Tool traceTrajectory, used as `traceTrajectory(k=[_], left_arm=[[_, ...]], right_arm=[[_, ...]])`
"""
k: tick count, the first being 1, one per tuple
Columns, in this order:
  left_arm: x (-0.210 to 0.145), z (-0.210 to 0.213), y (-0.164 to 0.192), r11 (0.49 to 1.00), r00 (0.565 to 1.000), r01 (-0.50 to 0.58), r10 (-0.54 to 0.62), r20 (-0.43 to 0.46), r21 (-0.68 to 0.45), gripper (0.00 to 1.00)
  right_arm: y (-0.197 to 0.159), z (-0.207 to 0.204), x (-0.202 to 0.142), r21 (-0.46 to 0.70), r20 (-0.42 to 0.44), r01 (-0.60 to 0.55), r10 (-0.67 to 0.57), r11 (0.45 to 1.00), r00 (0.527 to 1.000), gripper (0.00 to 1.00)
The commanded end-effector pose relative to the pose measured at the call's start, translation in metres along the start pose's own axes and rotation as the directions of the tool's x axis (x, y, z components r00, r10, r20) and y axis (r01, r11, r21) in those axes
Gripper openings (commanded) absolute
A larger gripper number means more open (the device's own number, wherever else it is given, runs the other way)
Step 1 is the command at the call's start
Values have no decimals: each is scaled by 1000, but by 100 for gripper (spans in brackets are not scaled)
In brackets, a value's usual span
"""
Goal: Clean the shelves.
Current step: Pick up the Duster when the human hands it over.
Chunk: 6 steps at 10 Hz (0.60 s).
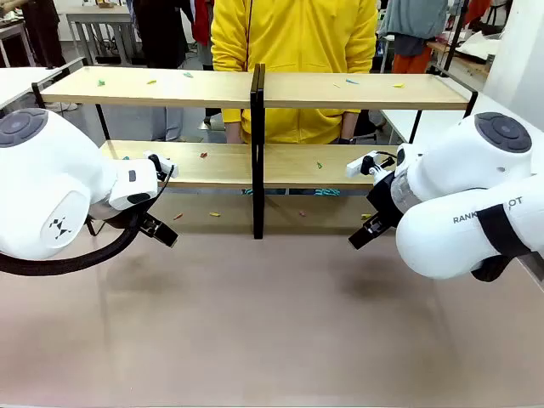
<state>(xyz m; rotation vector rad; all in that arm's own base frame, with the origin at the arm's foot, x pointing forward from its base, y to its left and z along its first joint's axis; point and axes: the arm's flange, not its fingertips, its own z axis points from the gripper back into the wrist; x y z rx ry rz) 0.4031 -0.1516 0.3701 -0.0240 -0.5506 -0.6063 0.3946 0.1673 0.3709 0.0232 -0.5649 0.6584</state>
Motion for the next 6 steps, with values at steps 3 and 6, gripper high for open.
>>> traceTrajectory(k=[3, 6], left_arm=[[0, 0, 0, 1000, 1000, 0, 0, 0, 0, 100], [0, 0, 0, 1000, 1000, 0, 0, 0, 0, 100]], right_arm=[[0, 0, 0, 0, 0, 0, 0, 1000, 1000, 100], [0, 0, 0, 0, 0, 0, 0, 1000, 1000, 100]])
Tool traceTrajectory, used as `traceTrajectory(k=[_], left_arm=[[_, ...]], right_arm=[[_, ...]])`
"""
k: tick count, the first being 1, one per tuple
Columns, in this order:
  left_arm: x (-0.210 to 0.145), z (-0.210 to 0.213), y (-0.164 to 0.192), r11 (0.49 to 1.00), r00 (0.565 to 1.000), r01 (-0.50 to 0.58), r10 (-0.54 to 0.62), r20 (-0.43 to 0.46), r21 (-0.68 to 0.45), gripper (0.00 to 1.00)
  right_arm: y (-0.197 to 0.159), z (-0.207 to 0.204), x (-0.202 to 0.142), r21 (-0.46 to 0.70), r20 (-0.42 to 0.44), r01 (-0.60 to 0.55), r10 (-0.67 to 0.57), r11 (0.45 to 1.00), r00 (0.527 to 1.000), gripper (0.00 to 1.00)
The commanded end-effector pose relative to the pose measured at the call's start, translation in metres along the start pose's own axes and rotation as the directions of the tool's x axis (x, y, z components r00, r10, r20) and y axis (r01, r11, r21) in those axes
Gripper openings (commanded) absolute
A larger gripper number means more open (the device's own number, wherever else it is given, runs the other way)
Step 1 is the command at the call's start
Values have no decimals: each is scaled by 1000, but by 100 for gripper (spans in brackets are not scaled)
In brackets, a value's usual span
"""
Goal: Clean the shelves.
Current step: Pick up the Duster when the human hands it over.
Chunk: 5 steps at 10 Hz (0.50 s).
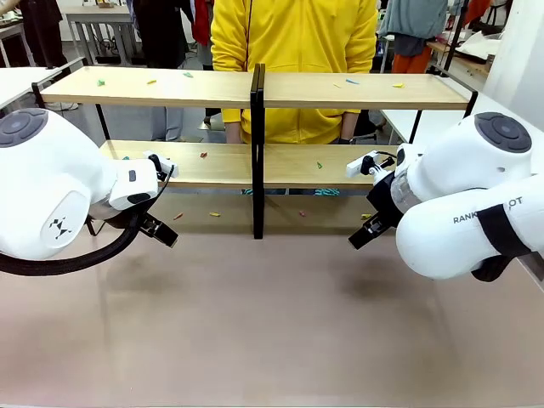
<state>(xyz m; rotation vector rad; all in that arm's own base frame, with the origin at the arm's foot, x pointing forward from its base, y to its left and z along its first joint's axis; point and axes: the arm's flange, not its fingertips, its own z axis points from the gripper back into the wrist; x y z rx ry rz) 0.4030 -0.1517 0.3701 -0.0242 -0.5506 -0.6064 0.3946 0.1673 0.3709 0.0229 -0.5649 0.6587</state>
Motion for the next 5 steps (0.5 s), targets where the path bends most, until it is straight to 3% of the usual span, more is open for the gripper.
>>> traceTrajectory(k=[1, 5], left_arm=[[0, 0, 0, 1000, 1000, 0, 0, 0, 0, 100], [0, 0, 0, 1000, 1000, 0, 0, 0, 0, 100]], right_arm=[[0, 0, 0, 0, 0, 0, 0, 1000, 1000, 100], [0, 0, 0, 0, 0, 0, 0, 1000, 1000, 100]])
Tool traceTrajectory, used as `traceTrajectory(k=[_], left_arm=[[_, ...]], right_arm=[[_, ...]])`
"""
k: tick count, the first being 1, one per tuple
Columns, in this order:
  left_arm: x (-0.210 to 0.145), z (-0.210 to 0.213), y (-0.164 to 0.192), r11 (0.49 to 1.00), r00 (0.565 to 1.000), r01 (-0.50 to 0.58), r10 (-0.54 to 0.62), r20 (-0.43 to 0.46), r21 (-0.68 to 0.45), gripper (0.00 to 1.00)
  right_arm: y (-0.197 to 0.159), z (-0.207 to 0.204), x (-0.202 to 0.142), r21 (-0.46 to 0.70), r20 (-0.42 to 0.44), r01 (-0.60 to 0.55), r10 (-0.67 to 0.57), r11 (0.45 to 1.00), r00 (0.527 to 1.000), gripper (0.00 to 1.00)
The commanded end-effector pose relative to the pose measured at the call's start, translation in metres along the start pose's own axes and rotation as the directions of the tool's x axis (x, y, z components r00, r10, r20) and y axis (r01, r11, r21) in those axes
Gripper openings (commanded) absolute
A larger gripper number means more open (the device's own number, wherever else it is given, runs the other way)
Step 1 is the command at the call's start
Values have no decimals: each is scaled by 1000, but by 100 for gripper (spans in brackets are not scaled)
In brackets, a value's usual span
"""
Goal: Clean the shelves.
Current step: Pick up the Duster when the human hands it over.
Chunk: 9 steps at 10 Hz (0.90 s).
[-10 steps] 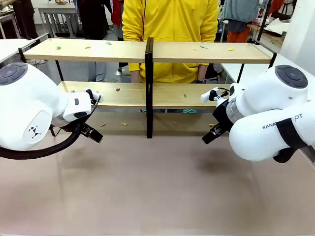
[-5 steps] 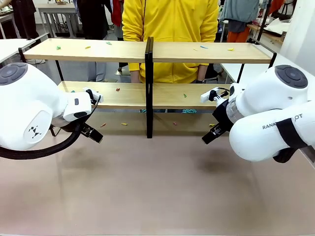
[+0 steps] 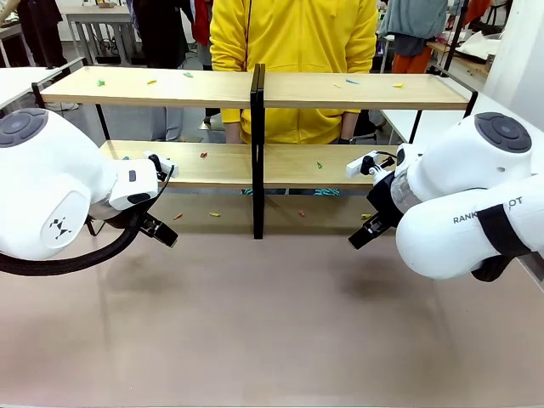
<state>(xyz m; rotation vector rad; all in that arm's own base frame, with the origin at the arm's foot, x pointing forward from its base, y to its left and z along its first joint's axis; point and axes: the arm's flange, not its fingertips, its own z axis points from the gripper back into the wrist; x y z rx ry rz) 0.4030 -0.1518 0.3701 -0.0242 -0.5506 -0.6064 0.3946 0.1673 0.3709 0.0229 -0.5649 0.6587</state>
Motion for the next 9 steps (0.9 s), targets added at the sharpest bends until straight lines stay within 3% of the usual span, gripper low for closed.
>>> traceTrajectory(k=[1, 2, 3, 4, 5, 6, 8, 9], left_arm=[[0, 0, 0, 1000, 1000, 0, 0, 0, 0, 100], [-7, 30, 1, 986, 998, 69, -67, 21, -149, 100], [-22, 82, 12, 952, 988, 130, -103, 111, -277, 100], [-44, 136, 25, 944, 976, 170, -121, 181, -284, 100], [-61, 189, 33, 910, 942, 218, -102, 320, -352, 100], [-77, 224, 41, 921, 901, 234, -85, 426, -312, 100], [-111, 271, 66, 956, 834, 170, -12, 551, -237, 100], [-123, 283, 77, 983, 814, 52, 62, 578, -179, 100]], right_arm=[[0, 0, 0, 0, 0, 0, 0, 1000, 1000, 100], [-7, 23, -3, 42, 2, -22, 22, 999, 1000, 100], [-30, 62, -13, 64, 20, 15, -16, 998, 1000, 100], [-56, 108, -28, 96, 79, 29, -36, 995, 996, 100], [-78, 152, -42, 111, 146, 44, -60, 993, 988, 100], [-89, 183, -50, 125, 219, 51, -77, 991, 973, 100], [-115, 245, -67, 101, 381, 52, -87, 994, 920, 100], [-125, 268, -75, 84, 443, 63, -95, 994, 891, 100]])
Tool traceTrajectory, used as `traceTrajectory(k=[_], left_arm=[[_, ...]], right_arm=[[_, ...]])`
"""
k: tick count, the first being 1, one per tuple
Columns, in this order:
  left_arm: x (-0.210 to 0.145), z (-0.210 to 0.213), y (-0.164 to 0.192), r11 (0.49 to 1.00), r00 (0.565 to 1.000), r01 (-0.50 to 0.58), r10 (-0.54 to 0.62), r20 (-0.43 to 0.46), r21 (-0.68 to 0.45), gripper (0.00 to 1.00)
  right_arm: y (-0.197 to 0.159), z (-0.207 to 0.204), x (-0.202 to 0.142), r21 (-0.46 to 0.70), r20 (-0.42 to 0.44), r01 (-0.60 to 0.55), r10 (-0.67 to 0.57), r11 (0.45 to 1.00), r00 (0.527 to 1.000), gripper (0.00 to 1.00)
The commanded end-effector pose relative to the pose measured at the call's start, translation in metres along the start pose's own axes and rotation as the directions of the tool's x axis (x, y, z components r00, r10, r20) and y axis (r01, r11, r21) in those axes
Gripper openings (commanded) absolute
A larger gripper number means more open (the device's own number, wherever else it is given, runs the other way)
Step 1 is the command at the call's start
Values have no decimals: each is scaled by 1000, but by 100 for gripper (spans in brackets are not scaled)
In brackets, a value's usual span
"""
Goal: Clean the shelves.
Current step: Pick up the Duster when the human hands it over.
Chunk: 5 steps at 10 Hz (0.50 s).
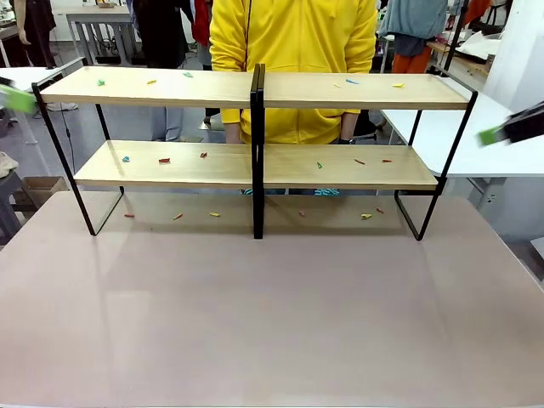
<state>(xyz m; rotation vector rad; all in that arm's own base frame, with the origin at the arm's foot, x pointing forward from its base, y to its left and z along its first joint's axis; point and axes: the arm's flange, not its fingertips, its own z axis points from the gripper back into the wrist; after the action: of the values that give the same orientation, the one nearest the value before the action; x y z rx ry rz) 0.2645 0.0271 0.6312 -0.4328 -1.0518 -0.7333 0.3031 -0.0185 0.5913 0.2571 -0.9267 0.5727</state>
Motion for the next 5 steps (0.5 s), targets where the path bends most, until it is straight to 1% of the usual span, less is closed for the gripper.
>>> traceTrajectory(k=[1, 2, 3, 4, 5], left_arm=[[-76, 2, -25, 984, 992, -108, 98, 78, 142, 100], [-75, 5, -14, 970, 978, -171, 147, 146, 175, 100], [-77, 9, -5, 958, 969, -206, 172, 176, 197, 100], [-80, 9, -2, 956, 967, -220, 188, 171, 194, 100], [-77, 2, 3, 960, 970, -215, 189, 153, 178, 100]], right_arm=[[-4, 22, -15, -28, 106, -20, 23, 999, 994, 100], [-7, 29, -12, -18, 166, -13, 16, 1000, 986, 100], [-8, 30, -11, -13, 193, -8, 11, 1000, 981, 100], [-9, 27, -10, -5, 199, -20, 21, 1000, 980, 100], [-9, 20, -10, -5, 224, -15, 15, 1000, 974, 100]])
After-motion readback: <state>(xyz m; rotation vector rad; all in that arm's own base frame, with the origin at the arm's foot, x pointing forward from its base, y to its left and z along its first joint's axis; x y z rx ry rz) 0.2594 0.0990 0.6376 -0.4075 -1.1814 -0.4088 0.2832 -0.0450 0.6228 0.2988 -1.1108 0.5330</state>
